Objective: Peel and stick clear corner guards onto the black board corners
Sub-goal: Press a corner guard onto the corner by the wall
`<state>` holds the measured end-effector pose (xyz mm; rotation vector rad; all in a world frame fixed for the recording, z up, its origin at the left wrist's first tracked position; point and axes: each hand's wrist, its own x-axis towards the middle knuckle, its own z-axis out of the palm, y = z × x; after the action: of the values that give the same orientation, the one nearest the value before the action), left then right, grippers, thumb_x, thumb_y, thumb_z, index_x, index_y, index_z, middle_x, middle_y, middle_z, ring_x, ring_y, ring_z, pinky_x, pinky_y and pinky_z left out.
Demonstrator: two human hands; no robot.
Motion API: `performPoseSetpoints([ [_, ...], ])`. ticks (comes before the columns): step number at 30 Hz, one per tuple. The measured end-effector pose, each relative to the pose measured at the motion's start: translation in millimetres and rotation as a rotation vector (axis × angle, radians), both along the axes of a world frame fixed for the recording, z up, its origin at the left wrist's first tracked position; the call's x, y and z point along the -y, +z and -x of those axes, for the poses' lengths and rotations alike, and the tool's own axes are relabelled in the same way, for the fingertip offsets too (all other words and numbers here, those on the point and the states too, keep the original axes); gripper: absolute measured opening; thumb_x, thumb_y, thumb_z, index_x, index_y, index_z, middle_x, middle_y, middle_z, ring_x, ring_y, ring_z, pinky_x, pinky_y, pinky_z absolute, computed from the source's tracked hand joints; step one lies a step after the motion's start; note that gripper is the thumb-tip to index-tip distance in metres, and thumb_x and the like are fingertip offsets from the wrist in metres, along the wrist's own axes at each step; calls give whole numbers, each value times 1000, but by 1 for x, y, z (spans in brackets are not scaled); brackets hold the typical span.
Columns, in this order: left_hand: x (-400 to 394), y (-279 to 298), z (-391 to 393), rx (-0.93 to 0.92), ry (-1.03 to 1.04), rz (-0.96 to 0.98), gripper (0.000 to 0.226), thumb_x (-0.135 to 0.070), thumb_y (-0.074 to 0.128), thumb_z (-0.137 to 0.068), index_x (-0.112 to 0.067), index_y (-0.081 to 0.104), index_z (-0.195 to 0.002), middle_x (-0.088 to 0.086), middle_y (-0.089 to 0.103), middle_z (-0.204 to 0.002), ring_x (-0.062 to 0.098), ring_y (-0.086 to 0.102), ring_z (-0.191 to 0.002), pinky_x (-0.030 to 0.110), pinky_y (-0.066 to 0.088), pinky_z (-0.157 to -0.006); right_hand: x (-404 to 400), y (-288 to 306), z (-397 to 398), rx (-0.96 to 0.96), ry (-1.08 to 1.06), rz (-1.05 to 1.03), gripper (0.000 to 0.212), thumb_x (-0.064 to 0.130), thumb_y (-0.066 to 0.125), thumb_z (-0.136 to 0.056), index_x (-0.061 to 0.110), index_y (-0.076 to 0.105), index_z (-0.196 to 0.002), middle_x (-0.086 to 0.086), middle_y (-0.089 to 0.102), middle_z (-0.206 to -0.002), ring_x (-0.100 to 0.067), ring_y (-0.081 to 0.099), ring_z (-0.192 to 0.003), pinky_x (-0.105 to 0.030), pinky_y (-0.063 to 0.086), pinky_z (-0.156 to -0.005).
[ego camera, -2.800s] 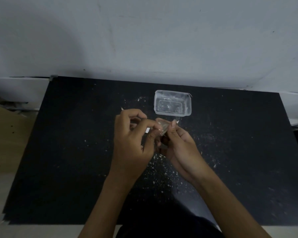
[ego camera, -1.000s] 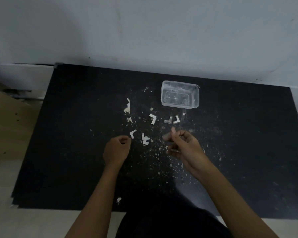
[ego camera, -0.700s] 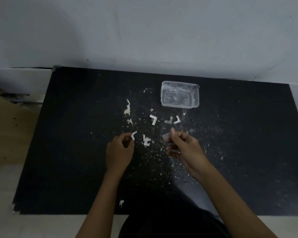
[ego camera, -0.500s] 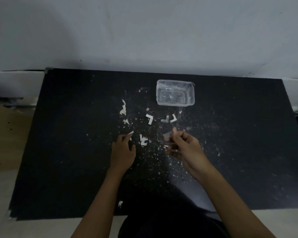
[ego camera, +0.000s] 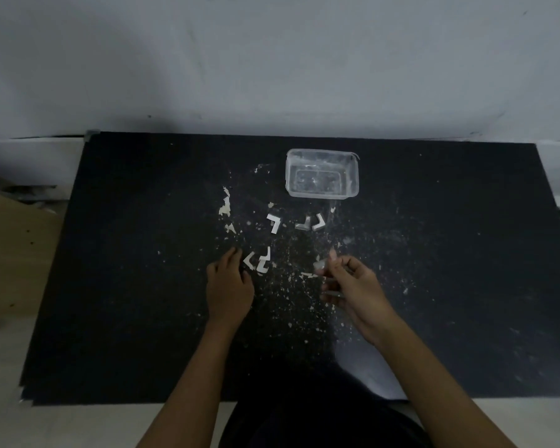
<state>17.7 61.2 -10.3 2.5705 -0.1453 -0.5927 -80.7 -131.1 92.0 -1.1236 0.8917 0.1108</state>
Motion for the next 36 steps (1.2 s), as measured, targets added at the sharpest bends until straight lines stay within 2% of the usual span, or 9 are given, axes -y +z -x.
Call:
performPoseSetpoints([
  [6, 12, -1, 20, -24, -84, 58, 49, -24, 47, -105, -27, 40, -153, -8, 44, -154, 18, 30, -142, 42, 37, -111, 4, -8, 0, -34, 23, 17, 52, 44, 64, -85, -4, 63, -103, -6, 70, -89, -14, 57, -67, -34, 52, -67],
  [12, 5, 9, 9, -88, 85, 252, 45, -24, 43, -108, -28, 42, -153, 3, 54, -144, 19, 40, -140, 31, 36, -109, 4, -16, -6, -51, 12, 68, 34, 34, 59, -95, 1, 69, -98, 1, 73, -82, -12, 57, -62, -35, 50, -67],
  [16, 16, 32, -4, -95, 84, 438, 41, -34, 54, -104, -37, 50, -145, -10, 57, -142, 9, 51, -132, 37, 45, -111, 6, -19, -15, -30, -82, 62, 29, 29, 58, -96, 3, 66, -102, 2, 75, -86, -10, 56, -61, -31, 50, -62],
  [19, 48, 61, -8, -106, -48, 625, 33, -31, 63, -99, -36, 63, -132, -17, 68, -125, -1, 62, -116, 31, 54, -100, 16, -19, -18, -7, -159, 106, 20, 25, 58, -97, 7, 66, -96, -1, 75, -83, -12, 57, -61, -32, 49, -62],
  [22, 93, 84, -9, -144, -151, 733, 31, -29, 74, -92, -29, 72, -123, -15, 74, -106, -2, 67, -100, 19, 54, -86, 36, -21, -15, 13, -207, 165, 21, 23, 58, -98, 4, 64, -101, -1, 74, -78, -15, 61, -65, -31, 52, -63],
  [28, 186, 78, -10, 89, -493, 541, 17, -38, 80, -85, -29, 81, -99, -13, 76, -93, 1, 66, -85, 21, 51, -84, 101, -32, -2, 22, -267, 215, 22, 27, 60, -96, 6, 66, -98, -4, 72, -75, -10, 64, -65, -26, 52, -62],
  [30, 215, 72, -7, 105, -520, 484, 18, -41, 79, -85, -31, 80, -100, -13, 75, -95, 3, 64, -86, 20, 49, -84, 128, -35, 5, 36, -294, 216, 24, 26, 59, -97, 3, 64, -98, -2, 72, -73, -8, 64, -62, -23, 52, -59],
  [32, 247, 66, -2, 133, -559, 429, 22, -45, 76, -86, -34, 78, -105, -16, 74, -97, 5, 62, -88, 27, 50, -84, 159, -37, 10, 44, -315, 218, 29, 26, 57, -98, -2, 63, -101, -2, 71, -72, -11, 62, -60, -25, 52, -58],
  [36, 316, 50, 4, 161, -589, 345, 18, -42, 75, -88, -34, 78, -105, -15, 74, -98, 9, 61, -87, 29, 51, -81, 224, -44, 21, 48, -329, 219, 36, 31, 45, -103, 3, 67, -103, -8, 72, -86, -21, 64, -70, -30, 57, -69],
])
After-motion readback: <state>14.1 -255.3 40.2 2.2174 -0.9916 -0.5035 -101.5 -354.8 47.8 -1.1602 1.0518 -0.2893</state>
